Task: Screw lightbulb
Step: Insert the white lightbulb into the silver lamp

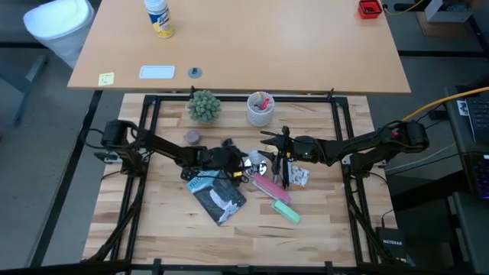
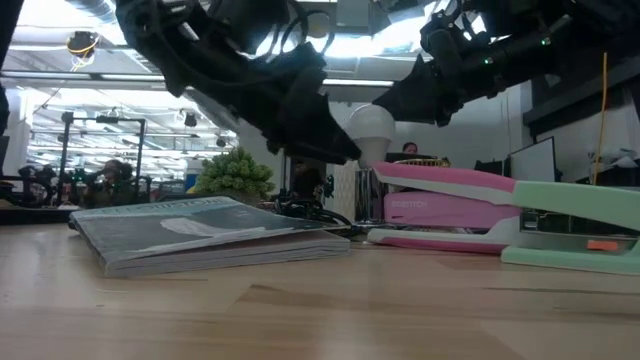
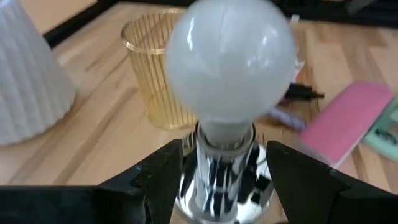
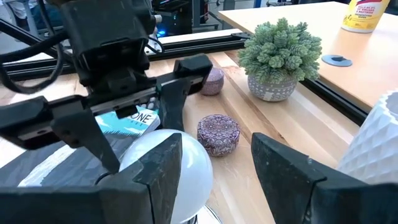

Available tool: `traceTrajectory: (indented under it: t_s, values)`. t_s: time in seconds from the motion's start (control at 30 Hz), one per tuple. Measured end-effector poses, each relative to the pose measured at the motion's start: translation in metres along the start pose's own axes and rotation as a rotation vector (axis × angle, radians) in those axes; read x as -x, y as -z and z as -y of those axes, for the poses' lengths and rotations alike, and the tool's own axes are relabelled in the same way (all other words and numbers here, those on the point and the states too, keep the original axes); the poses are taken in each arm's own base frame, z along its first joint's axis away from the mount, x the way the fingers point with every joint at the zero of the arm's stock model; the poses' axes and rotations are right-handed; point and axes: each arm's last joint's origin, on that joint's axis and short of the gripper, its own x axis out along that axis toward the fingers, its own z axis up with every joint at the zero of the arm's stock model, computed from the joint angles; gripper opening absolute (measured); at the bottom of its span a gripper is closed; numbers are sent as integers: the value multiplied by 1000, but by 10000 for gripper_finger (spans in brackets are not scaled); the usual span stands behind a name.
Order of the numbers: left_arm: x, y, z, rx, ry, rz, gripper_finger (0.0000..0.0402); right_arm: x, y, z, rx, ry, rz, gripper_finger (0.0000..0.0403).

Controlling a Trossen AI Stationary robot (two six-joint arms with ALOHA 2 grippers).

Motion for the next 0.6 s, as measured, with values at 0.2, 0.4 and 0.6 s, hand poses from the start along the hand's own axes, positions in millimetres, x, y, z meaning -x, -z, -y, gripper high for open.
traceTrajectory:
  t_s: [0.2, 0.4, 0.6]
  values:
    - [7, 3, 0, 45, -7, -80, 224, 0, 0, 0, 0, 0, 0, 200]
    - [9, 5, 6, 108, 4, -99, 224, 0, 0, 0, 0, 0, 0, 200]
    - [13, 6, 17, 38, 42, -95, 210, 0, 0, 0, 0, 0, 0, 200]
